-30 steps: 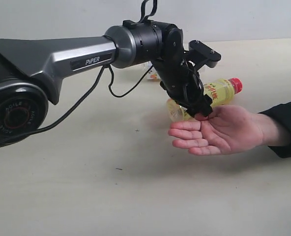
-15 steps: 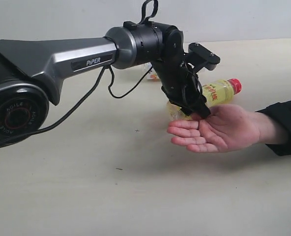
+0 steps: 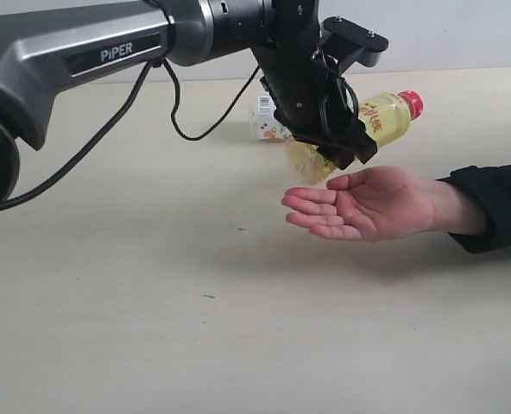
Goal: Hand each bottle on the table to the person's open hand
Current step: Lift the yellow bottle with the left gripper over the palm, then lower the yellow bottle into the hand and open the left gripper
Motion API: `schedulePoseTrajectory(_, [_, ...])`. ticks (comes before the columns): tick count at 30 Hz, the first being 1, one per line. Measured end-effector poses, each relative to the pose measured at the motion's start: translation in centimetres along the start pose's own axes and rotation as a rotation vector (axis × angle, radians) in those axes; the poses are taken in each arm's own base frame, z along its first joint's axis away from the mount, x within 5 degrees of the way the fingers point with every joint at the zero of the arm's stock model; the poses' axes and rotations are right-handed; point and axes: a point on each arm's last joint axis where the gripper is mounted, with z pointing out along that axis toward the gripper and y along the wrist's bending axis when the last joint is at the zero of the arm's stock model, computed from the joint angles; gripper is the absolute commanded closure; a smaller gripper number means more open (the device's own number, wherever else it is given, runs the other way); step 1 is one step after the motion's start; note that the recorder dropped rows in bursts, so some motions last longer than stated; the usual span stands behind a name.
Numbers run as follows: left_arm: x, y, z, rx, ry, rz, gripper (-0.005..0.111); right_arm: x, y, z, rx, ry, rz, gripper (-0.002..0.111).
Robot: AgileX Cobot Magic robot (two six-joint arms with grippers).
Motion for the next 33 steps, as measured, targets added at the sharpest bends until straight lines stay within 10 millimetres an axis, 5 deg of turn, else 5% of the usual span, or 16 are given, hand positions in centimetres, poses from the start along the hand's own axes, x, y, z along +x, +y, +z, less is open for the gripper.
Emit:
schedulePoseTrajectory(13, [0.3,-1.9,-5.5,-0.008,0.113,-0.194,0.107,0.0,0.0,0.0,0.0,0.0,0.0,0.108])
schedulePoseTrajectory(24, [0.2,-6.1,-5.4,-0.016,0.146,-0.448,0.107,0.0,0.0,0.0,0.0,0.0,0.0,0.108])
schedulePoseTrajectory(33, [0.2,-6.8,-5.4,-0.154,0.108,-0.644,0.107,0.0,0.0,0.0,0.0,0.0,0.0,0.108])
